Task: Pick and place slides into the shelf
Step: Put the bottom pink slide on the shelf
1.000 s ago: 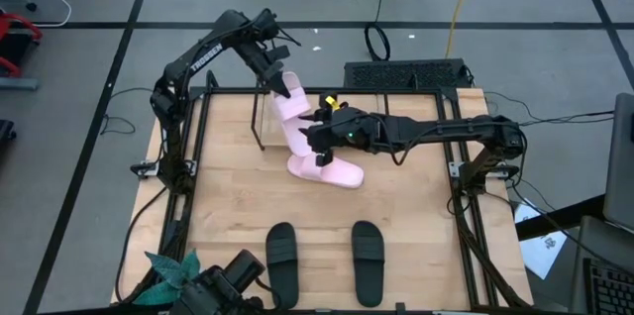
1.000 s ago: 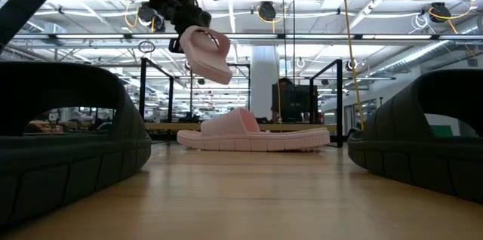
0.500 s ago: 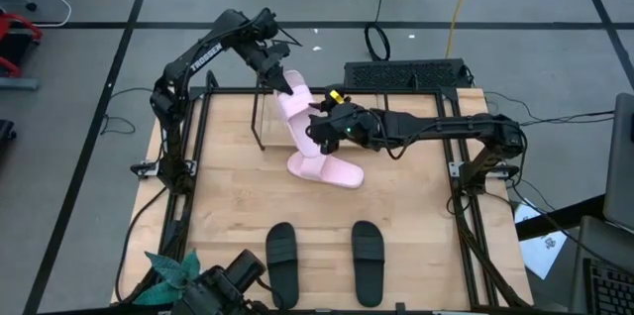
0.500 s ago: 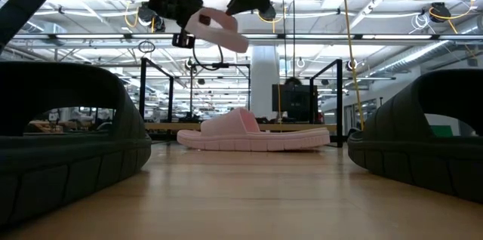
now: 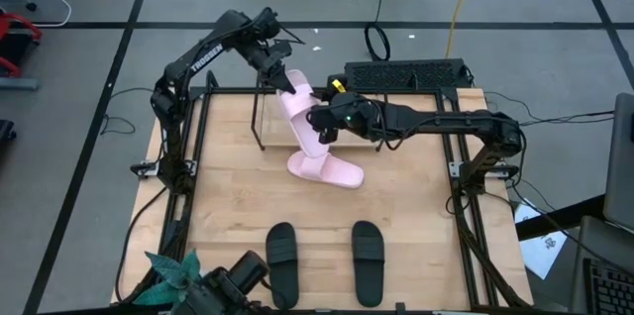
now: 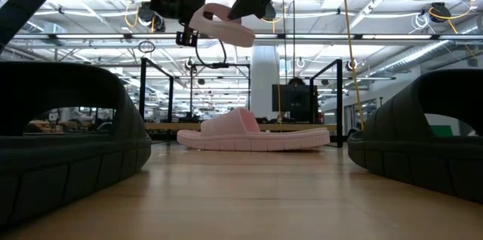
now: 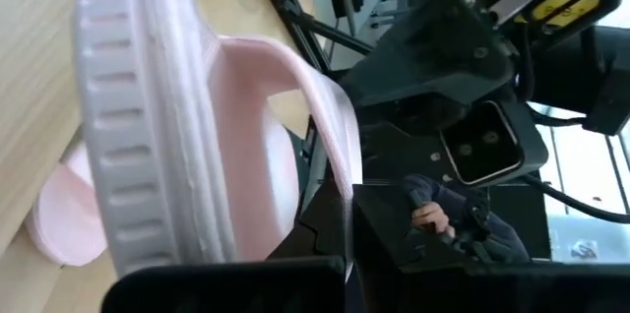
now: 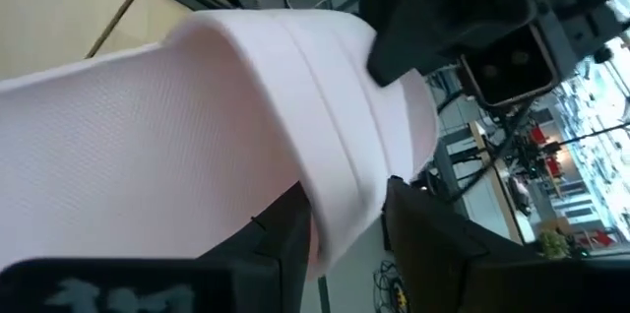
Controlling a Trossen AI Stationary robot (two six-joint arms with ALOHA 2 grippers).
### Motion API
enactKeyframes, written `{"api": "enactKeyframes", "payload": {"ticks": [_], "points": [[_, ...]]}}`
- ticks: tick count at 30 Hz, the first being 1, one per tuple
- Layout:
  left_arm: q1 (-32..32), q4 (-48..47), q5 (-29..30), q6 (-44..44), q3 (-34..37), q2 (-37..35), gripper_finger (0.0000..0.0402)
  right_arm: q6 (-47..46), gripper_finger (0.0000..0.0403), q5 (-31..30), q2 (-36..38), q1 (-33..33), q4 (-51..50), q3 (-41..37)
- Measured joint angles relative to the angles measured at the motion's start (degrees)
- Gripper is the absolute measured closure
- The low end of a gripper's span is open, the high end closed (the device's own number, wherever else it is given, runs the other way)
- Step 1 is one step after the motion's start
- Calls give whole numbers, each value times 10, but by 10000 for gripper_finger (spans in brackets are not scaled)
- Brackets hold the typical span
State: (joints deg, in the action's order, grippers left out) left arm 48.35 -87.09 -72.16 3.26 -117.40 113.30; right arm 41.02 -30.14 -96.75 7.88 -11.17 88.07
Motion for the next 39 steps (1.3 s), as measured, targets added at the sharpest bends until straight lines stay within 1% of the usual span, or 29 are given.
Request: {"api": "enactKeyframes", "payload": {"ticks": [4, 9, 15, 19, 23, 26, 30, 34, 39], "points": [[-5, 8, 1, -10, 0, 0, 401, -12, 322, -1, -17, 0, 1, 0], [-5, 7, 16, -14, 0, 0, 401, -10, 389, -7, -35, -1, 1, 1], [10, 7, 47, -41, 0, 0, 391, -12, 398, -54, -33, -11, 4, 1], [30, 6, 47, -54, -1, -7, 376, -22, 399, -76, -31, -13, -12, 0], [58, 23, 42, -66, -16, -29, 362, -57, 400, -71, -32, -15, -44, -1], [83, 29, 51, -83, -39, -42, 353, -97, 401, -72, -32, -14, -46, -1], [108, 75, 101, -142, -79, -80, 349, -133, 401, -72, -32, -13, -32, -1], [107, 148, 198, -200, -96, -132, 350, -204, 402, -72, -32, -5, -30, -1], [89, 231, 311, -232, -97, -204, 350, -300, 402, -73, -32, 7, -16, -1]]}}
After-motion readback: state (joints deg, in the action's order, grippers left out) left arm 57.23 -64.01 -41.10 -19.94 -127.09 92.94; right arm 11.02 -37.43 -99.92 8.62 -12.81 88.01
